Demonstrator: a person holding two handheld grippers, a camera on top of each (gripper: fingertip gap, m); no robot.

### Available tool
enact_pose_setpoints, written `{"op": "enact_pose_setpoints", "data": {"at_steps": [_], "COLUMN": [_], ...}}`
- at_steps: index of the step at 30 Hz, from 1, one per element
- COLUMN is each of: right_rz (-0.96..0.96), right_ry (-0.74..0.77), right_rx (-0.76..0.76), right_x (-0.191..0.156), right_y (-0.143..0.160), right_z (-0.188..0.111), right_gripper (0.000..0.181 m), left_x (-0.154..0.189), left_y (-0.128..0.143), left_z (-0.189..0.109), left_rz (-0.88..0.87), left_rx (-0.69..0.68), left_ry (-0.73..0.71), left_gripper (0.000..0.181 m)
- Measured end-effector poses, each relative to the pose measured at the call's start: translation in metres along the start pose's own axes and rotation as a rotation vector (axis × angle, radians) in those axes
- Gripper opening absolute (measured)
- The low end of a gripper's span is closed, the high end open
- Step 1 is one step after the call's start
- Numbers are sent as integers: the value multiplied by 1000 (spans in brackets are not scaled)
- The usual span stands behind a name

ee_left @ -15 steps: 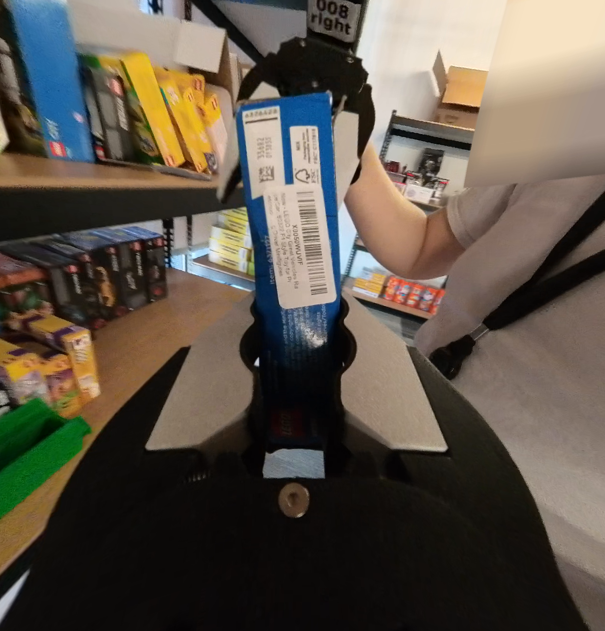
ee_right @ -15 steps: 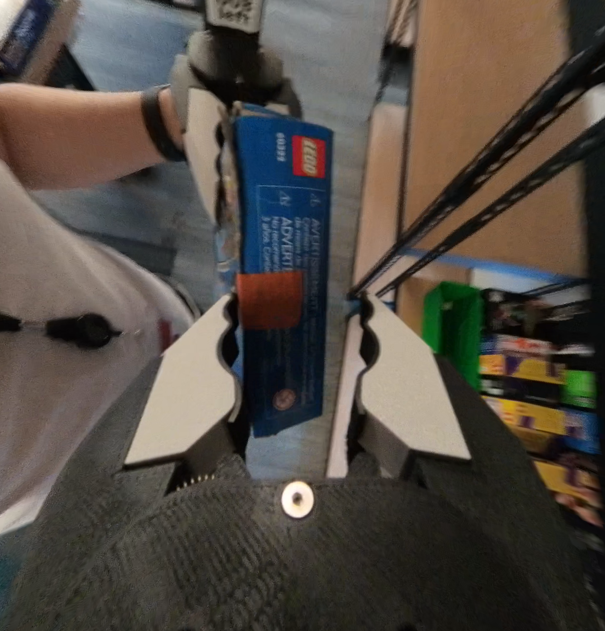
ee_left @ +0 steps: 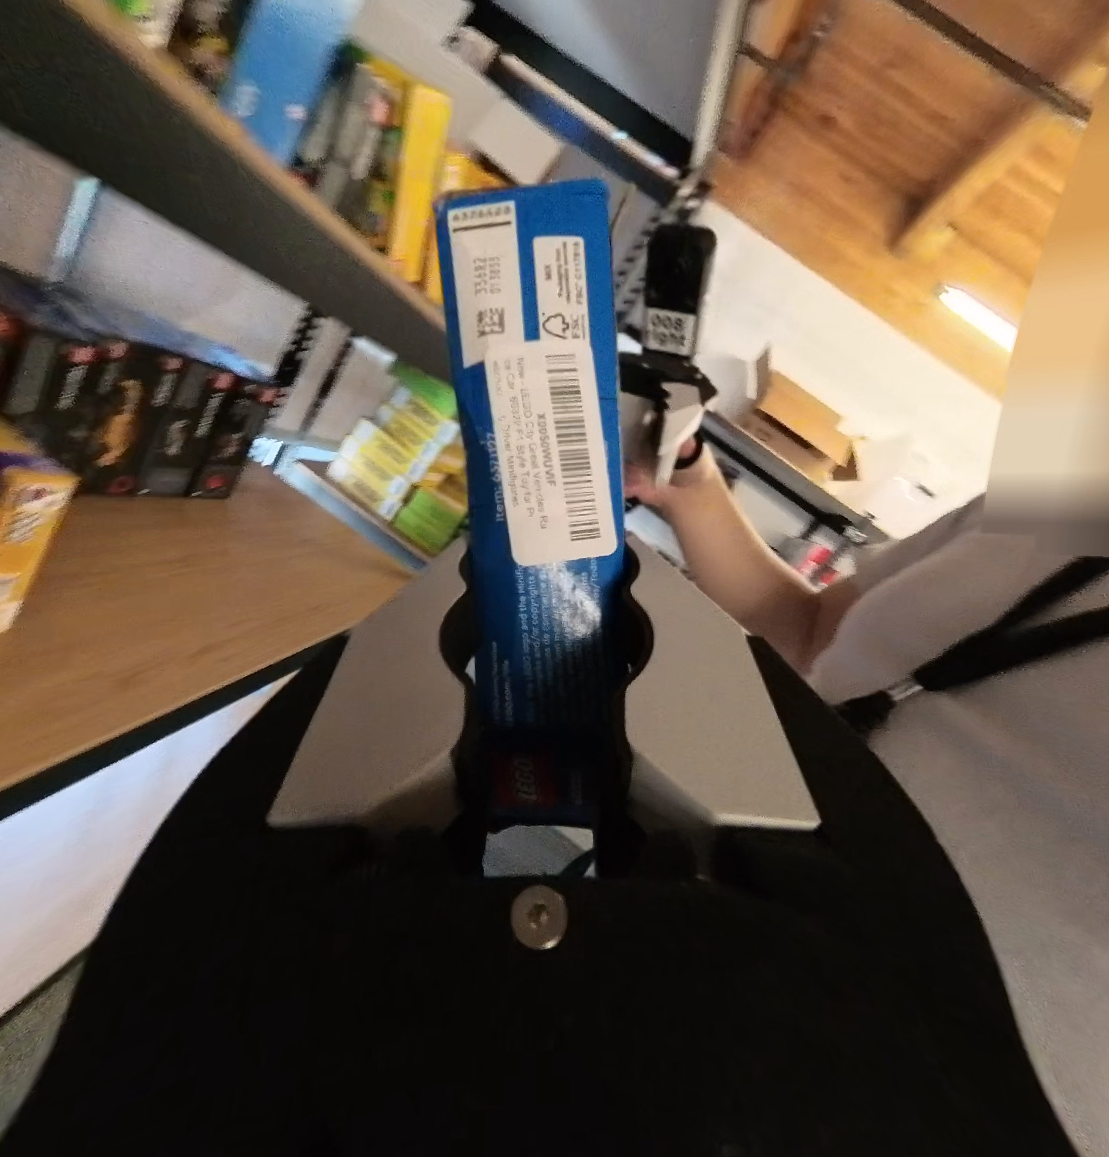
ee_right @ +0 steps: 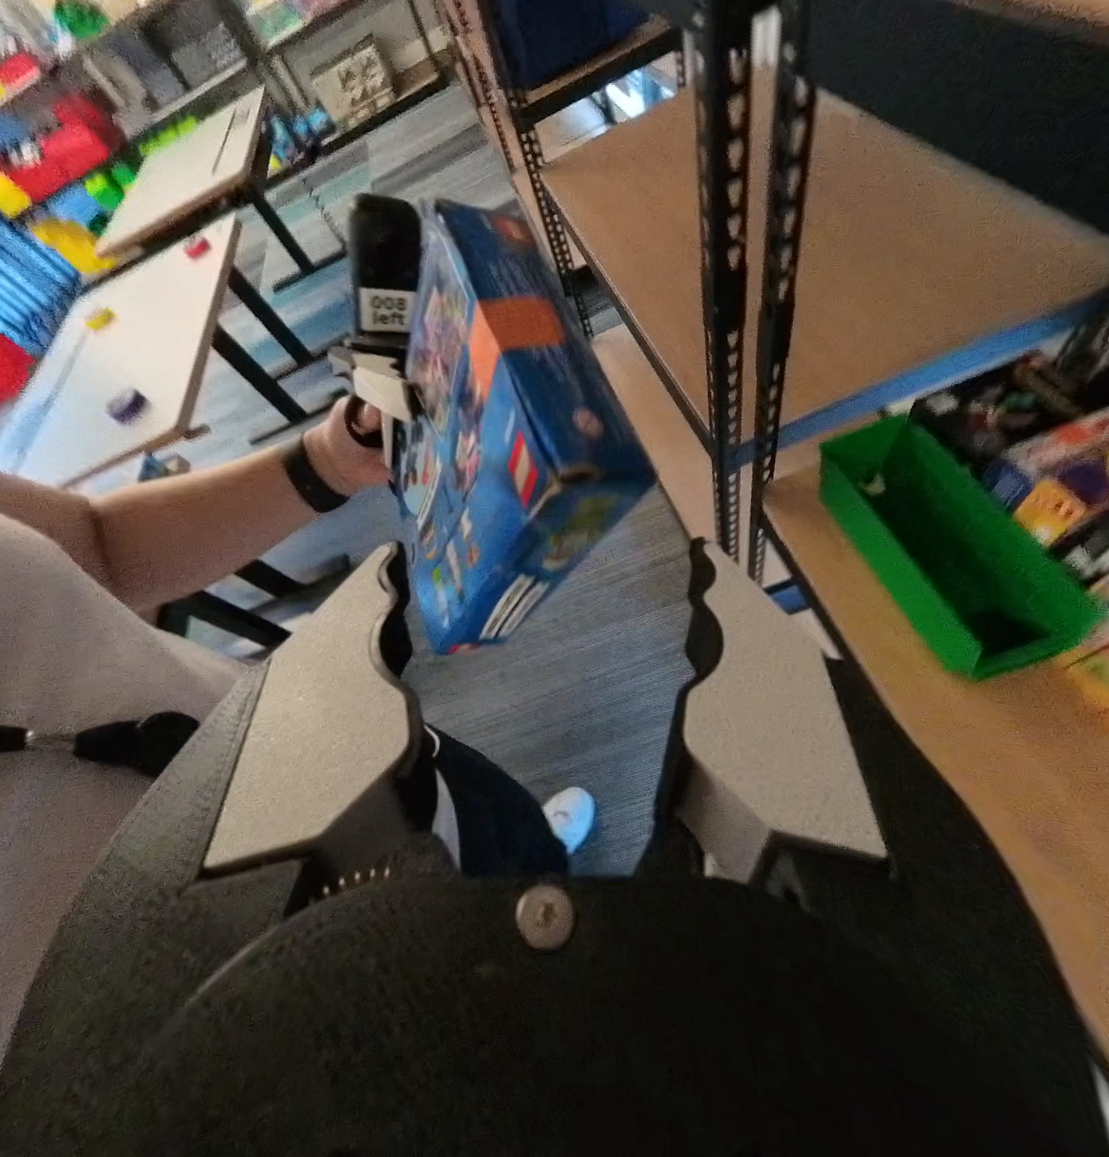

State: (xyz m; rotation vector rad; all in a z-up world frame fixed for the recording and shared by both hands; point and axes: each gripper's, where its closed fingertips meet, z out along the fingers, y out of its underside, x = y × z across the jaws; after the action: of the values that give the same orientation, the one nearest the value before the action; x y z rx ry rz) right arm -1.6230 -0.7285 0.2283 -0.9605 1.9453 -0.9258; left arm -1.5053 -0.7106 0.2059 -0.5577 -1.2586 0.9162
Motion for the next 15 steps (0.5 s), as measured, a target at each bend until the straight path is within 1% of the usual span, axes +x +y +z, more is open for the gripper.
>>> {"op": "enact_pose_setpoints", "data": {"at_steps": [2, 3, 5, 7, 9, 11, 13, 15], "right_rz": [104, 152, 229, 270, 255, 190, 105, 54], "right_ry": [-14, -33, -80, -136, -214, -257, -254, -219], "right_rx": [31, 60, 121, 193, 273, 326, 325, 305], "right_x": [16, 21, 25, 22, 10, 0, -4, 2], "right_y": [24, 32, 44, 45, 35, 25, 24, 29], "right_z": [7, 12, 22, 30, 31, 30, 34, 41], "right_gripper": [87, 87, 85, 82, 77, 73, 73, 73], "left_x": [-18, -21, -18, -6, 7, 16, 19, 25], "left_y": [7, 10, 11, 6, -2, -8, -14, -23], "left_z": [-12, -17, -22, -21, -17, -13, -11, -11], "left_rz": [-1, 17, 75, 145, 216, 274, 317, 330], "left_rx": [-4, -18, -46, -72, -112, -211, -339, -452], "left_ry": [-98, -130, -168, -174, -180, -204, -237, -243], "left_gripper": [38, 38, 38, 38, 39, 38, 38, 39]}}
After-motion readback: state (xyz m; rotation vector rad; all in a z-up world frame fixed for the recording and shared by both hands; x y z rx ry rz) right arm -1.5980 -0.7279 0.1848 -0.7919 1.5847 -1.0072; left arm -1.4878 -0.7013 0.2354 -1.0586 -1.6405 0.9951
